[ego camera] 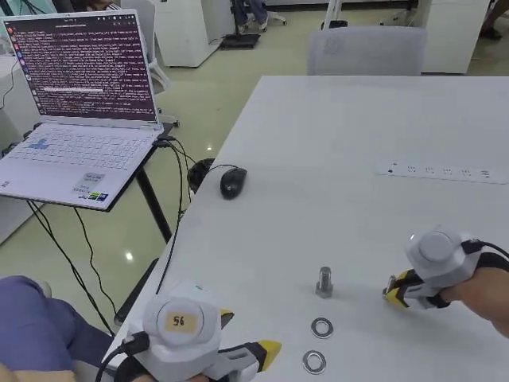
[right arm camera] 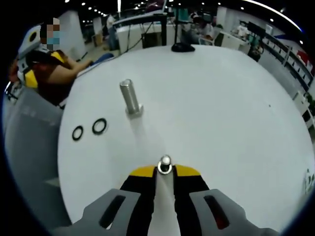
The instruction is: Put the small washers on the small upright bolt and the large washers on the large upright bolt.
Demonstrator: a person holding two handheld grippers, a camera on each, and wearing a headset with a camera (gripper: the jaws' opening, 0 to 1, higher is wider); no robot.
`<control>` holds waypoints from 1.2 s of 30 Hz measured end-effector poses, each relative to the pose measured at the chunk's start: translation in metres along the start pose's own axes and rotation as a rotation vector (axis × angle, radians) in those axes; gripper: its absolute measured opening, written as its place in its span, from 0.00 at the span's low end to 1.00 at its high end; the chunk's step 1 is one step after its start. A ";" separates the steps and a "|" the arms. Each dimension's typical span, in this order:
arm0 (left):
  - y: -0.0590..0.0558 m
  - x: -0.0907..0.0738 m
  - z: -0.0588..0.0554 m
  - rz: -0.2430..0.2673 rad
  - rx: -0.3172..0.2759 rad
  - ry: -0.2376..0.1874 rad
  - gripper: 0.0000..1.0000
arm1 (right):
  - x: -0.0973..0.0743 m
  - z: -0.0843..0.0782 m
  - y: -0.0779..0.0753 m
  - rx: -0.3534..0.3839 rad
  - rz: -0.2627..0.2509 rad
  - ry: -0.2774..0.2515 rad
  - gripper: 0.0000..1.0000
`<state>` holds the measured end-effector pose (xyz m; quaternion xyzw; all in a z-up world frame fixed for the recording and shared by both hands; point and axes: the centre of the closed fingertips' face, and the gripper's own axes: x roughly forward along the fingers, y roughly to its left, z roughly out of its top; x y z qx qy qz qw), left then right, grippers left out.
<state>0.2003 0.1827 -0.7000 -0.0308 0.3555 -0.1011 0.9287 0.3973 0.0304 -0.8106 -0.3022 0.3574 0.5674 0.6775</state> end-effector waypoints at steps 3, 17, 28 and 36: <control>-0.001 0.001 0.001 -0.003 0.001 -0.001 0.49 | -0.001 -0.002 0.000 -0.006 -0.004 0.010 0.15; -0.003 0.002 0.001 -0.009 -0.002 -0.009 0.49 | -0.003 -0.026 0.057 -0.044 0.084 0.018 0.17; -0.004 0.000 0.001 -0.007 -0.005 -0.017 0.49 | 0.021 0.012 0.150 -0.324 0.289 -0.025 0.19; -0.006 -0.003 -0.001 -0.008 -0.007 -0.020 0.49 | 0.037 0.033 0.180 -0.414 0.338 -0.035 0.27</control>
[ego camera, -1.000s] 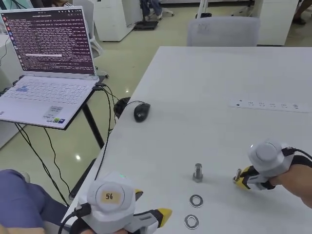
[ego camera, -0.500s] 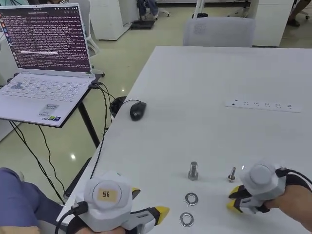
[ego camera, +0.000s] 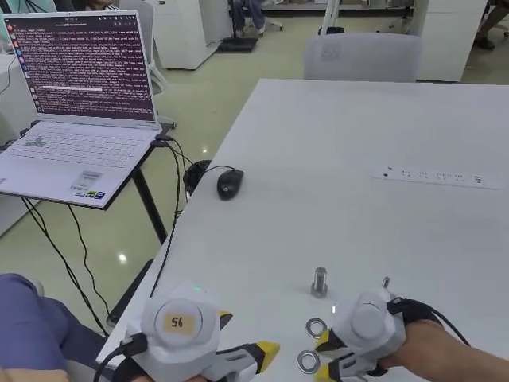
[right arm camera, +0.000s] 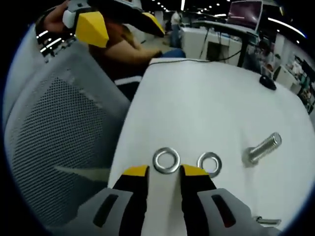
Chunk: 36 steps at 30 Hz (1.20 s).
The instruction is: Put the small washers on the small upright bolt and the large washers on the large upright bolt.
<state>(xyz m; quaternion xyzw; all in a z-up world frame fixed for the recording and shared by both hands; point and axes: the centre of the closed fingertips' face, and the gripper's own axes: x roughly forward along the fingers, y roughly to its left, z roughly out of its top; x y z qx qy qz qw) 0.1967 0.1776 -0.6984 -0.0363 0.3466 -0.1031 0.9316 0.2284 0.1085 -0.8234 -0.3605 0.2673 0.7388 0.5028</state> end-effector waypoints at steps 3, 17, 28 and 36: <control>0.001 -0.002 0.000 0.003 0.001 -0.001 0.49 | 0.002 0.002 -0.001 -0.036 0.003 0.011 0.26; 0.000 -0.002 0.001 -0.001 0.002 -0.004 0.49 | 0.004 0.005 -0.004 -0.099 0.040 0.047 0.25; 0.006 -0.004 0.001 0.010 -0.003 -0.005 0.48 | -0.003 -0.003 -0.006 -0.068 0.019 0.053 0.24; 0.006 -0.002 0.000 0.008 -0.007 -0.004 0.48 | -0.016 -0.010 -0.015 -0.007 -0.018 0.032 0.23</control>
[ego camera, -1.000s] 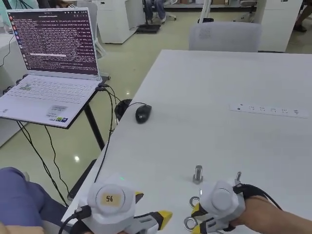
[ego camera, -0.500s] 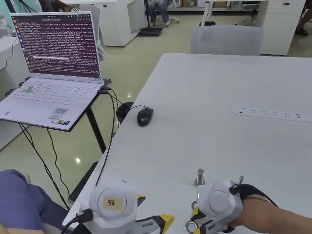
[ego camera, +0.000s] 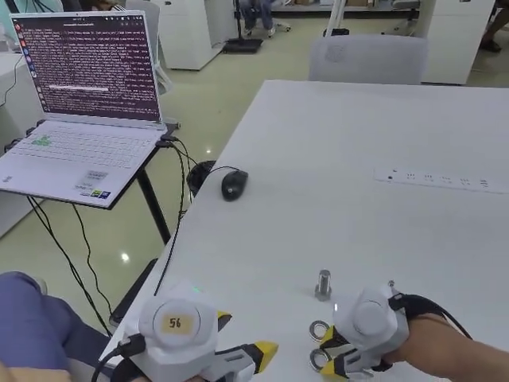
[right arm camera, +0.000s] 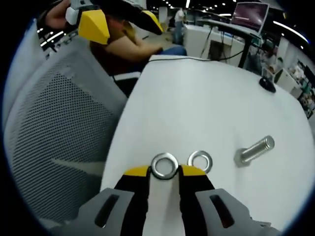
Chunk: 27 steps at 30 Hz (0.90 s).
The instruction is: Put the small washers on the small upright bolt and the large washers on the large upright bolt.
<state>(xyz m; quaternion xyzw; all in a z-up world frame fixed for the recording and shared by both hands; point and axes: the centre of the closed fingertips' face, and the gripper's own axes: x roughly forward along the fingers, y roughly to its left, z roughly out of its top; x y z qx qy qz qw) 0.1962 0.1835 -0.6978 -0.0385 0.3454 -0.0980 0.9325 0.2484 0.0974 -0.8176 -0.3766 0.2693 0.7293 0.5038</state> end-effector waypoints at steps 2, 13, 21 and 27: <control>-0.001 0.000 0.000 -0.002 0.001 0.000 0.48 | -0.004 0.000 -0.002 0.006 -0.011 0.000 0.23; 0.000 0.000 0.001 0.000 0.001 -0.003 0.48 | -0.038 0.020 -0.049 0.064 -0.155 -0.068 0.23; 0.000 0.001 0.000 0.001 0.002 0.000 0.48 | -0.063 0.035 -0.098 0.119 -0.275 -0.108 0.23; 0.001 0.000 0.001 0.006 -0.001 -0.003 0.49 | -0.064 0.037 -0.116 0.161 -0.313 -0.111 0.24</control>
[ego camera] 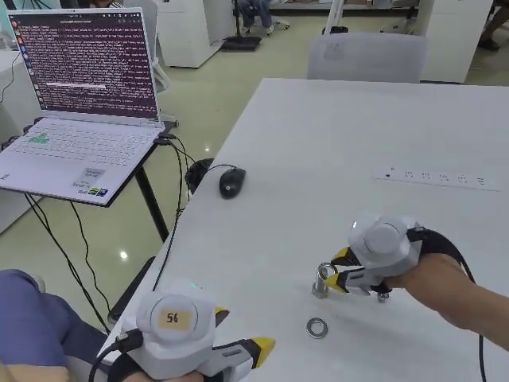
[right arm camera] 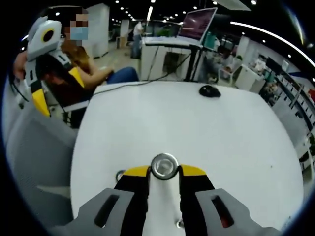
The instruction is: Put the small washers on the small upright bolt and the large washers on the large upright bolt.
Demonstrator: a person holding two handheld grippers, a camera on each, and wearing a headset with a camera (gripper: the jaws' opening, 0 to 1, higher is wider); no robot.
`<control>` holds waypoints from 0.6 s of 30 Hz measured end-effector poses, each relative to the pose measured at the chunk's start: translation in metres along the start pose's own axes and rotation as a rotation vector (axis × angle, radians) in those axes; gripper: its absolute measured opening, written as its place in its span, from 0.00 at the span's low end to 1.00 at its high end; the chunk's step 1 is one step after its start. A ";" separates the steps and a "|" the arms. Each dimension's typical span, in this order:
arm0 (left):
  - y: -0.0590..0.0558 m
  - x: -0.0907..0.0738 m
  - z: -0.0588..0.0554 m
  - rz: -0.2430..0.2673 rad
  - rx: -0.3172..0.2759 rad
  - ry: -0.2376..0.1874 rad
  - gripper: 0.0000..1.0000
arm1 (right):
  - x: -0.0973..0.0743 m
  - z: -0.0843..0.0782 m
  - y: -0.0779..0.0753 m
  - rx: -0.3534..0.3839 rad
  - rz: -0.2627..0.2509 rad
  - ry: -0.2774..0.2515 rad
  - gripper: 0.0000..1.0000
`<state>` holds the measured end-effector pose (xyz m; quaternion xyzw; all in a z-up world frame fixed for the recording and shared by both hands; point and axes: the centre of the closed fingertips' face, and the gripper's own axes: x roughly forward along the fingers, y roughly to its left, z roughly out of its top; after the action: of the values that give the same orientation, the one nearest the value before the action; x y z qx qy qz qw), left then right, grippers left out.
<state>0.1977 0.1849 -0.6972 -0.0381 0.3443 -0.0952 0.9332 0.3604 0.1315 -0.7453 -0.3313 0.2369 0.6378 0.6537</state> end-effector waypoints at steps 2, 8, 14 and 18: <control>0.000 0.000 0.000 0.000 0.002 0.001 0.49 | 0.003 0.001 -0.001 -0.003 -0.001 0.007 0.24; 0.001 -0.001 0.002 0.004 0.001 -0.002 0.50 | 0.008 0.003 -0.002 -0.002 0.010 0.015 0.24; 0.002 -0.001 0.002 0.005 -0.004 -0.005 0.50 | 0.011 -0.001 -0.002 0.004 0.019 0.034 0.24; 0.001 0.000 0.000 0.002 -0.004 -0.002 0.50 | 0.014 -0.004 -0.001 0.010 0.025 0.045 0.24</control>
<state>0.1978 0.1861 -0.6968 -0.0398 0.3435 -0.0935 0.9336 0.3633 0.1377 -0.7582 -0.3393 0.2589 0.6371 0.6419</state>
